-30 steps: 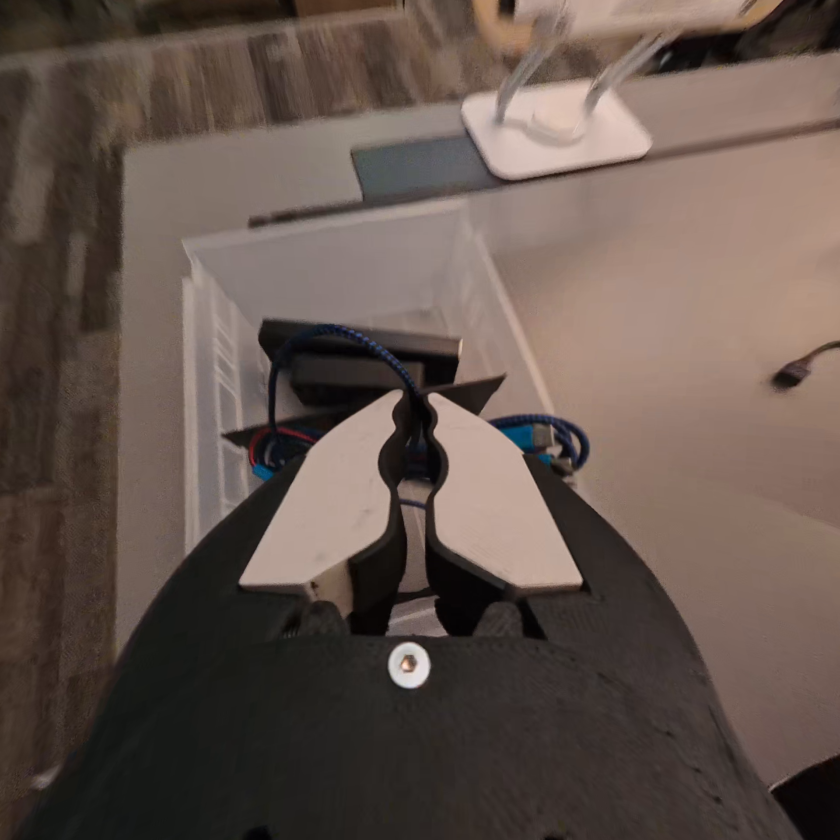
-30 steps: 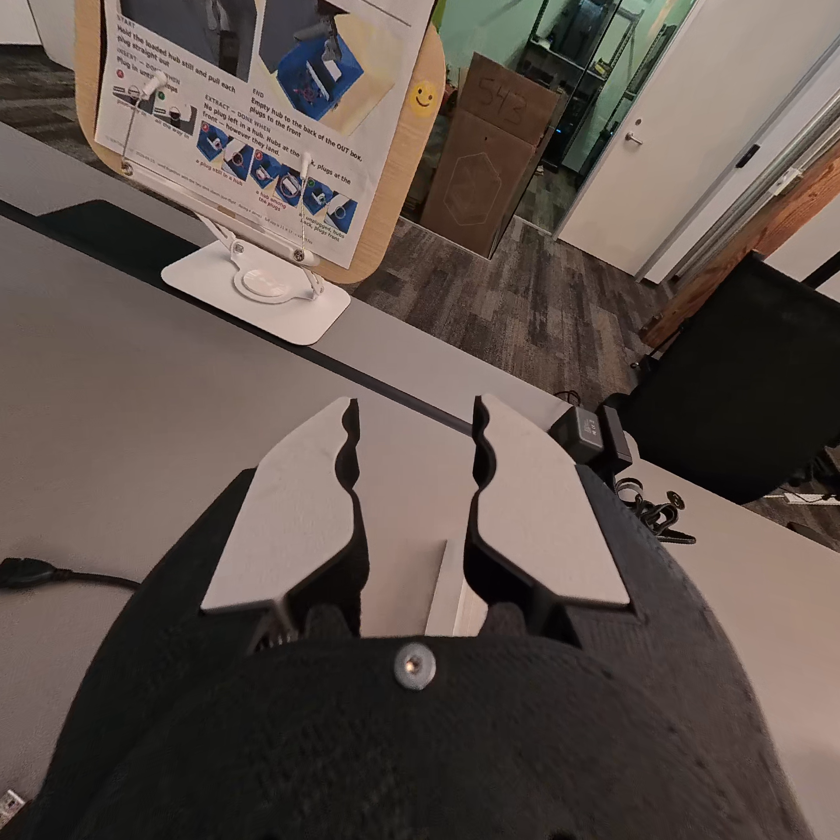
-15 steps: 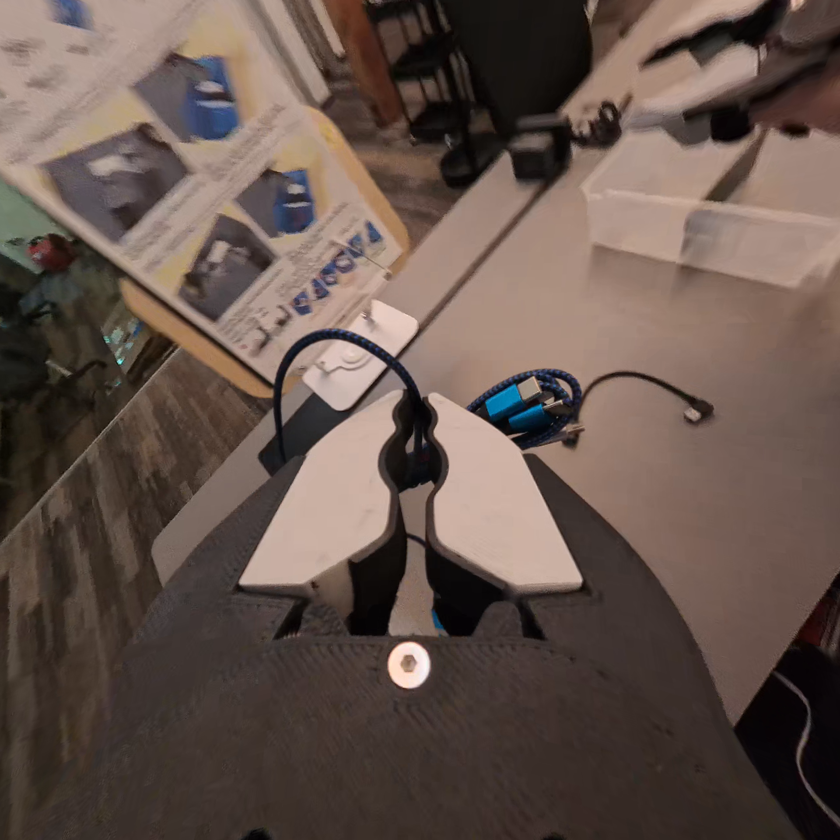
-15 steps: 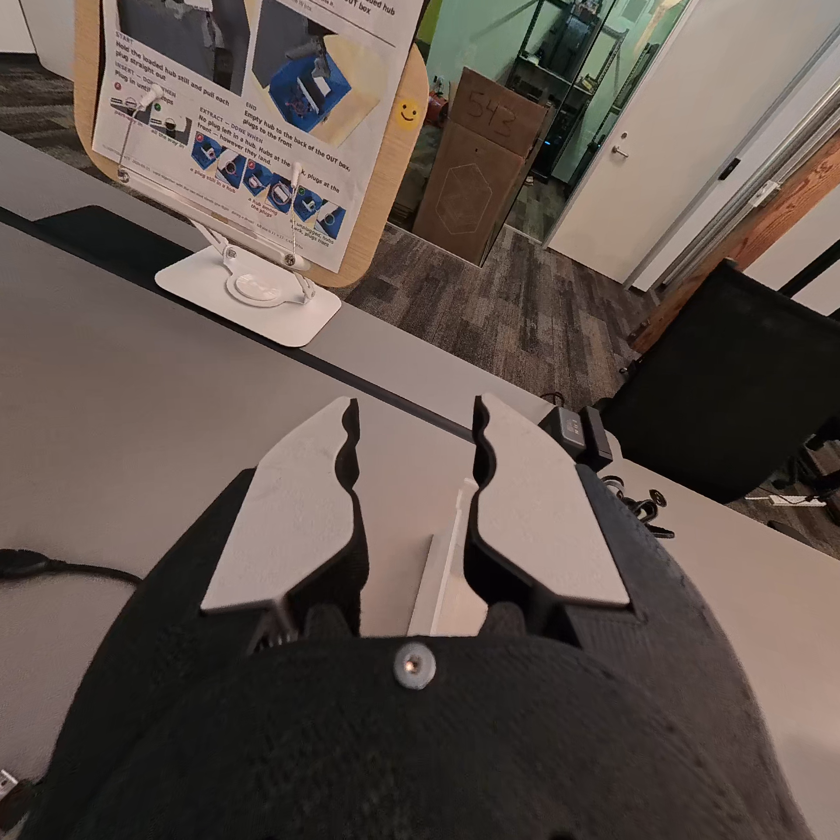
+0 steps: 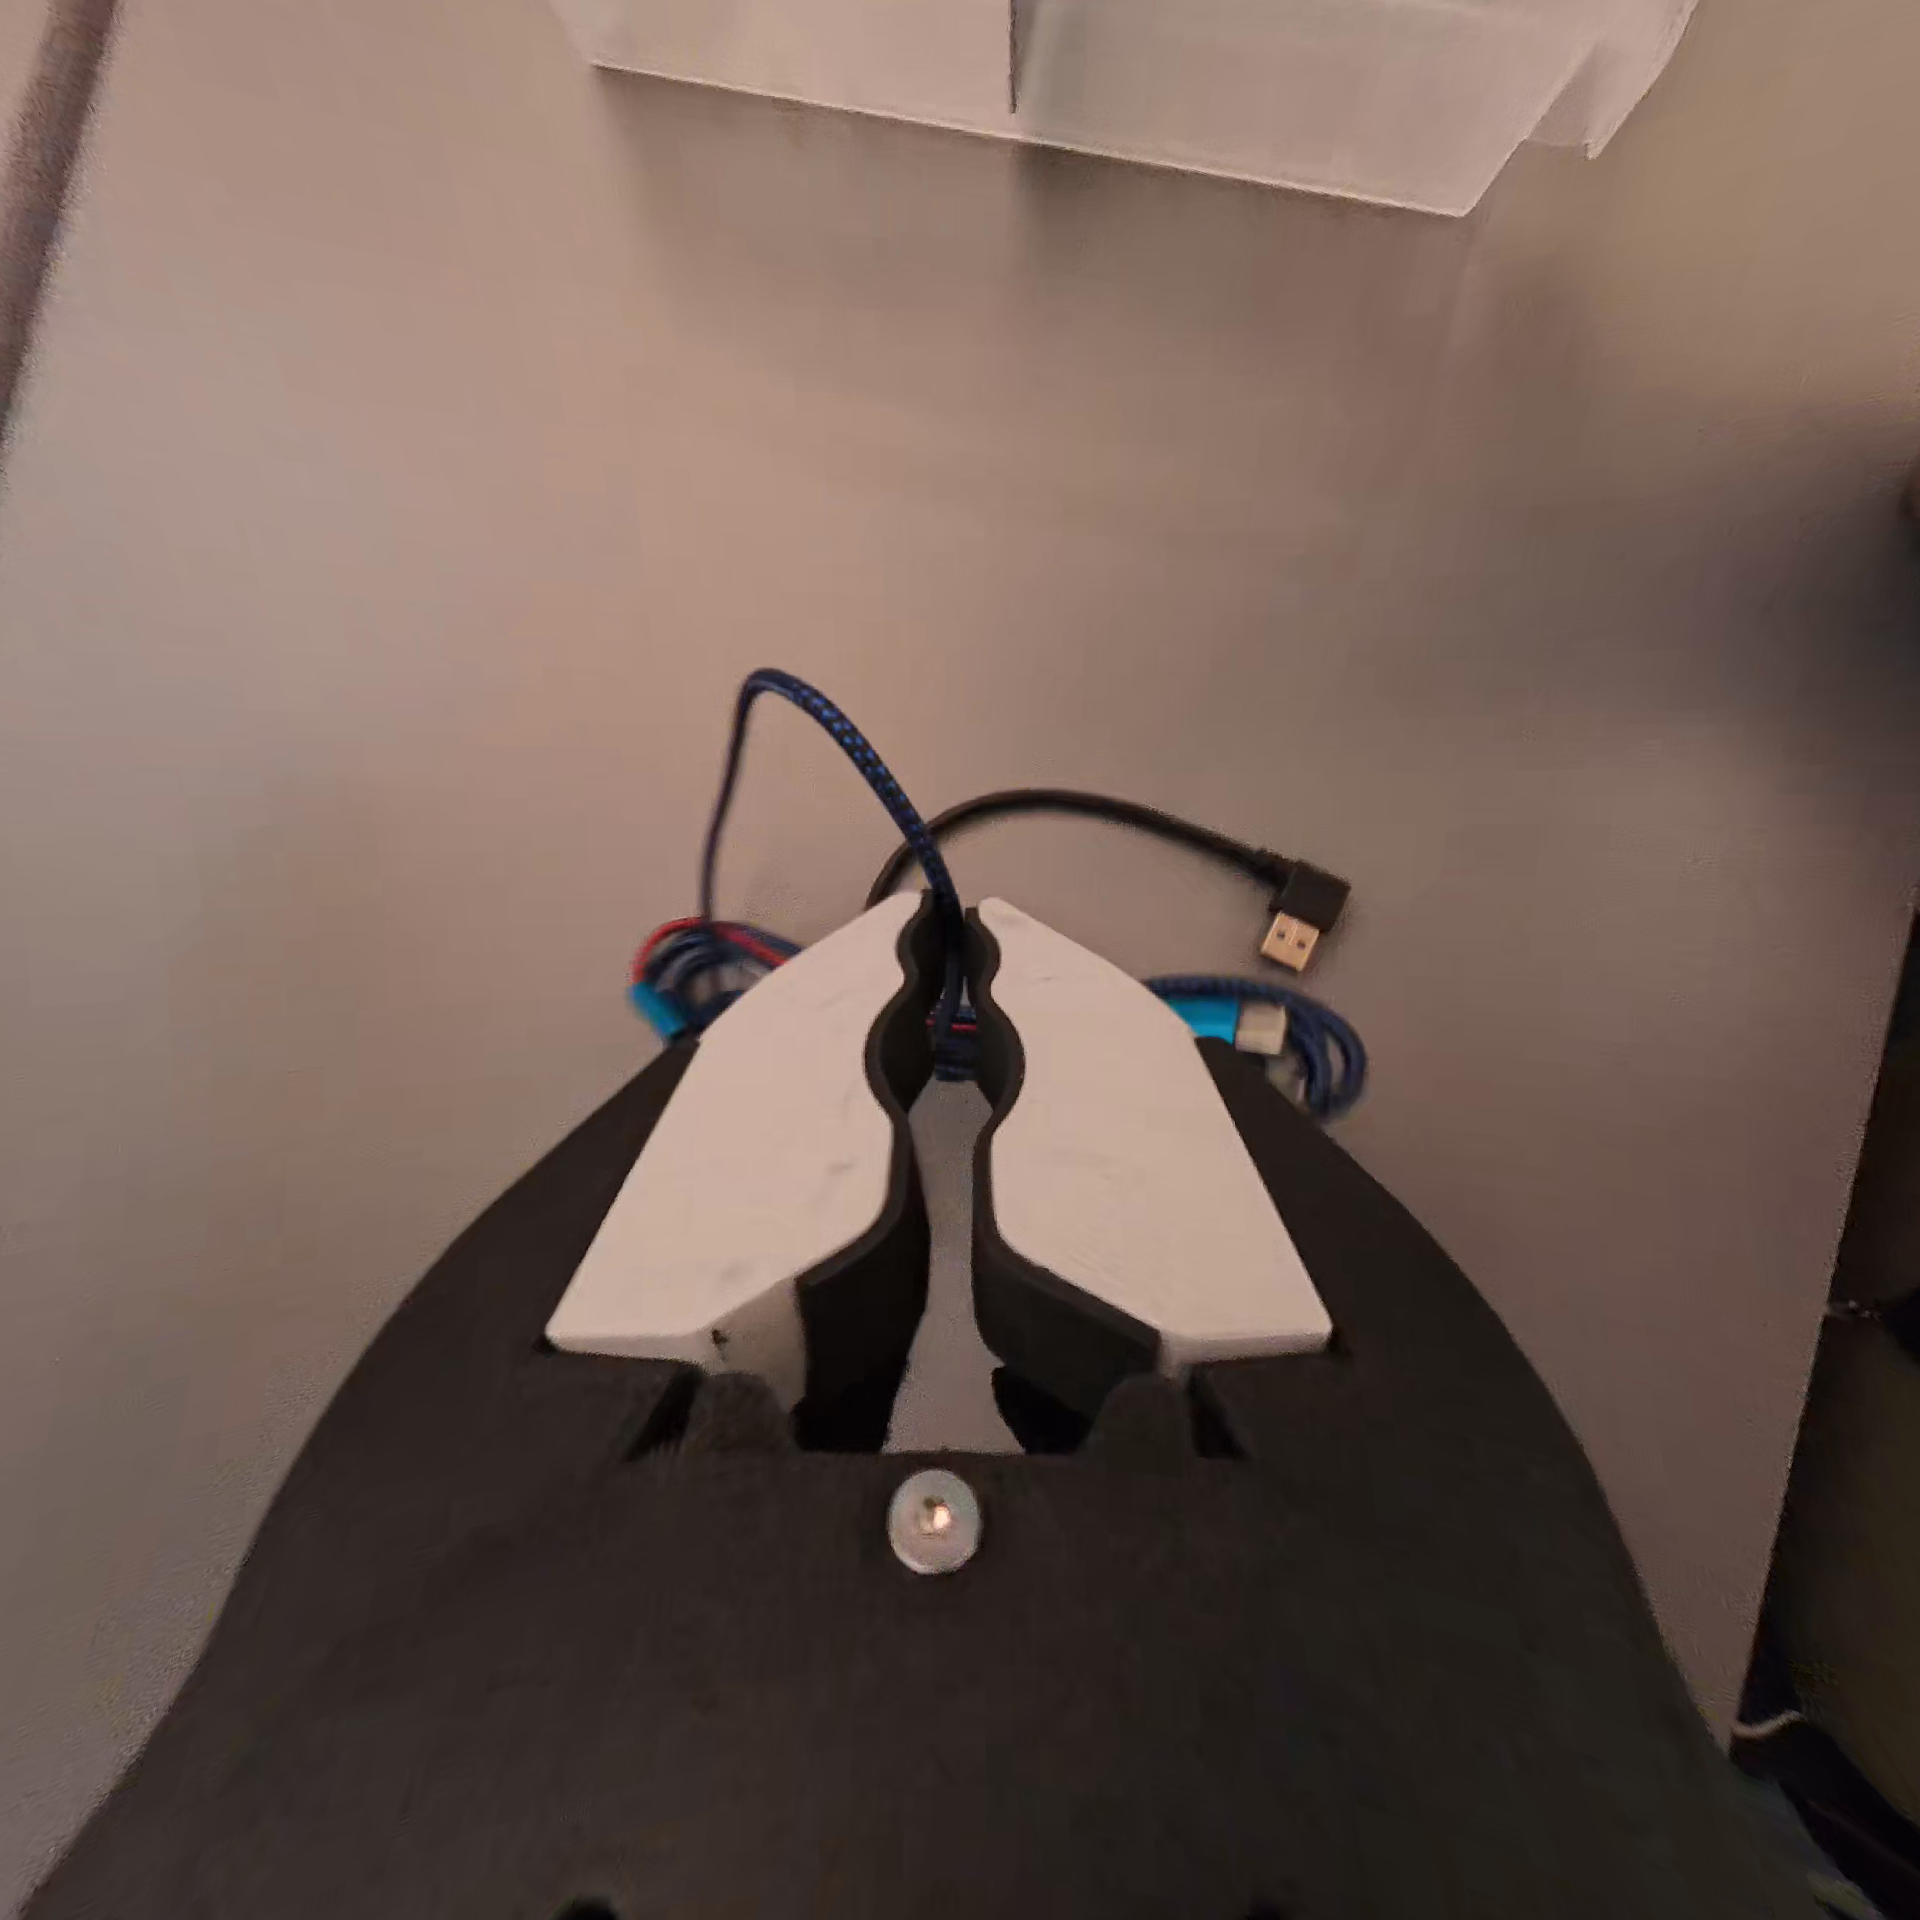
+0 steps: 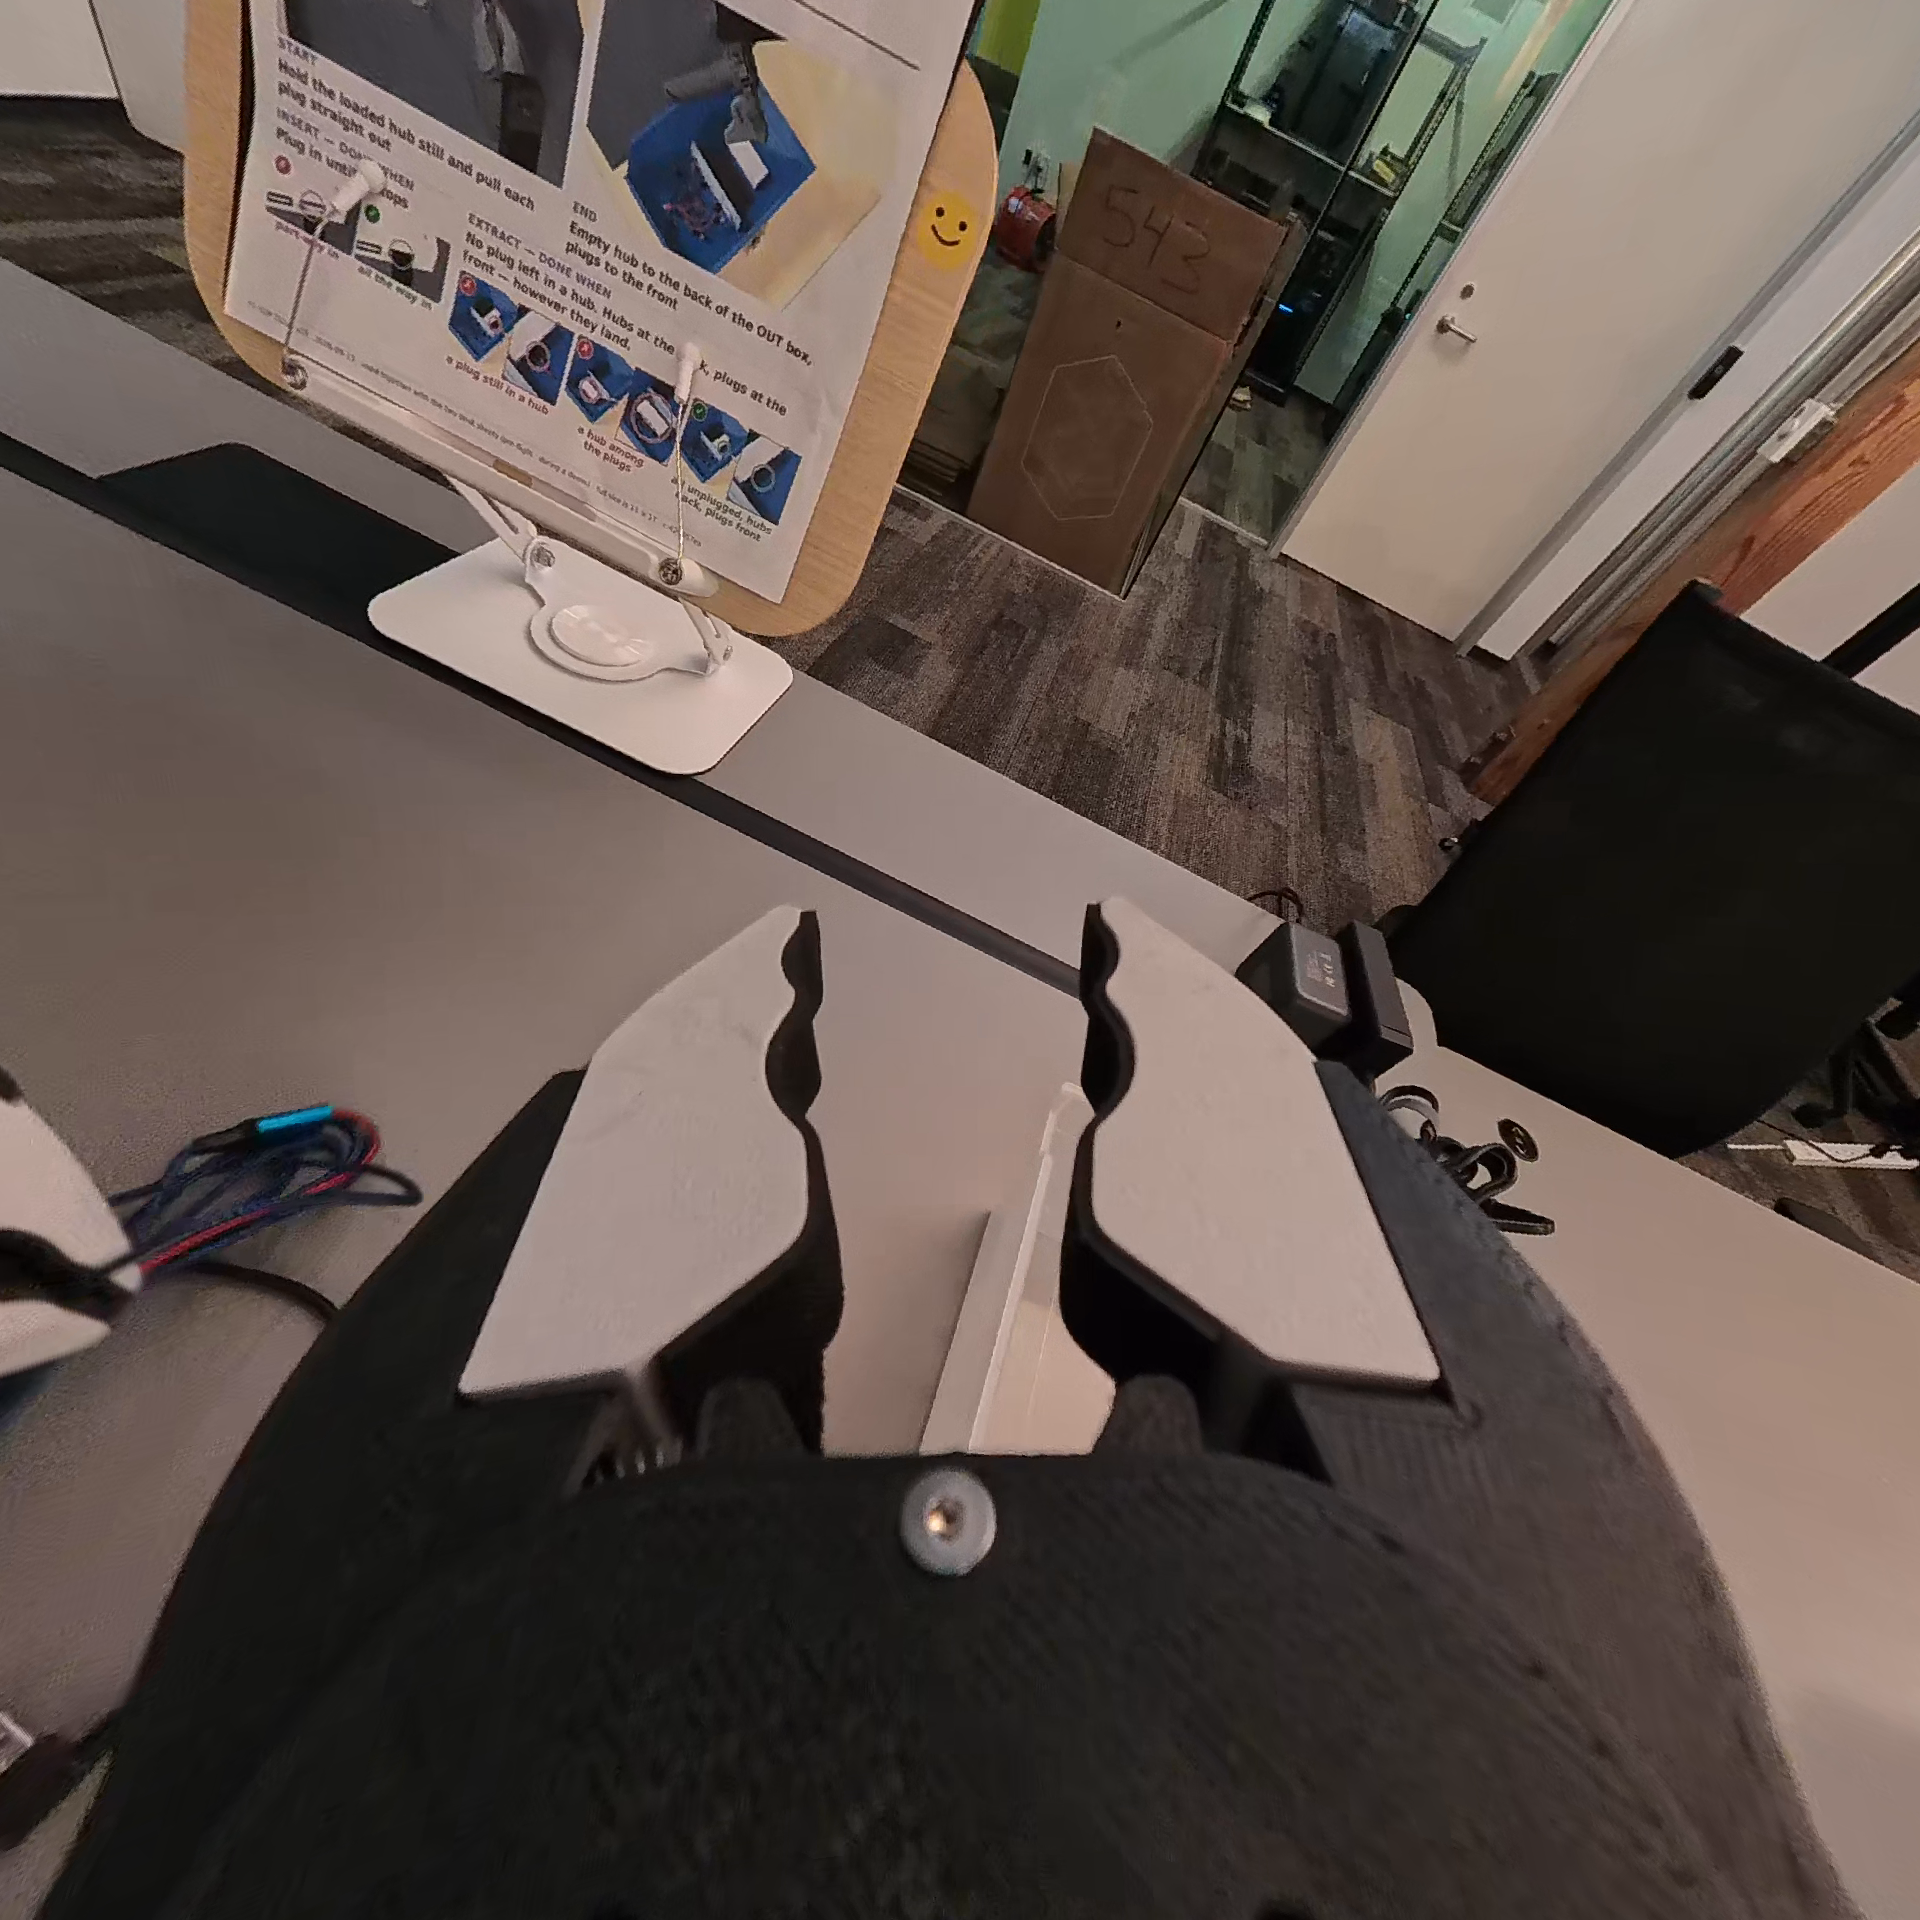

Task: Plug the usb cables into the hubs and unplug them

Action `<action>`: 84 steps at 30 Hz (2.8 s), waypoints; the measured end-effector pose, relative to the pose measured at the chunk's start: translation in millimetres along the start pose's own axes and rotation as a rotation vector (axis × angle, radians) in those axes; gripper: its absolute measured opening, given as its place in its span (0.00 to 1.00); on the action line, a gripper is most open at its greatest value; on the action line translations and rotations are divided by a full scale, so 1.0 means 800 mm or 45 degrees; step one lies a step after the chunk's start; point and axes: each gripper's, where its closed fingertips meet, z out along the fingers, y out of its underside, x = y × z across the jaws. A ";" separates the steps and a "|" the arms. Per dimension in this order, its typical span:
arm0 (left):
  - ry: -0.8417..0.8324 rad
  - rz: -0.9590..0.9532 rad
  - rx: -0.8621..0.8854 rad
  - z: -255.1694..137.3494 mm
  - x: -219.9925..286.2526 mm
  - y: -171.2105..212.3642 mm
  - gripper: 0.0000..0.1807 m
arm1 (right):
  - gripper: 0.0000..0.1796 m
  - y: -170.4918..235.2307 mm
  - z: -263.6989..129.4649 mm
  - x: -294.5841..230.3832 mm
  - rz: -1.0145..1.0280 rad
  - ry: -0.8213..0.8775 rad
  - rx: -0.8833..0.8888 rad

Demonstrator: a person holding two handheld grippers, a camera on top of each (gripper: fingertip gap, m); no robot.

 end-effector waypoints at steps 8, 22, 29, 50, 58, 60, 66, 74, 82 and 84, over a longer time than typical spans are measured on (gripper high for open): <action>0.188 -0.093 0.358 -0.009 0.030 -0.009 0.17 | 0.27 0.002 0.005 0.003 -0.034 0.006 -0.017; -0.686 0.044 -0.159 -0.323 -0.252 0.324 0.25 | 0.27 0.019 0.021 0.027 -0.071 0.125 -0.088; -0.444 -0.013 -0.594 -0.280 -0.288 0.446 0.26 | 0.27 0.049 0.049 0.019 -0.112 0.078 -0.205; -0.102 0.093 -0.760 -0.239 -0.285 0.460 0.15 | 0.27 0.081 0.081 -0.001 -0.382 0.081 -0.368; -0.140 0.010 -0.774 -0.231 -0.296 0.480 0.17 | 0.27 0.087 0.080 0.011 -0.359 0.098 -0.375; -0.132 -0.021 -0.770 -0.228 -0.297 0.484 0.18 | 0.27 0.086 0.079 0.011 -0.360 0.099 -0.370; -0.180 -0.015 -0.815 -0.232 -0.307 0.490 0.15 | 0.27 0.088 0.079 0.009 -0.385 0.090 -0.380; -0.401 -0.289 -0.351 -0.290 -0.316 0.443 0.15 | 0.27 0.084 0.076 0.011 -0.362 0.070 -0.349; -0.486 -0.474 0.386 -0.382 -0.299 0.295 0.15 | 0.27 0.067 0.070 -0.004 -0.376 0.042 -0.291; -0.411 -0.495 0.558 -0.387 -0.278 0.242 0.15 | 0.27 0.061 0.067 -0.010 -0.380 0.028 -0.268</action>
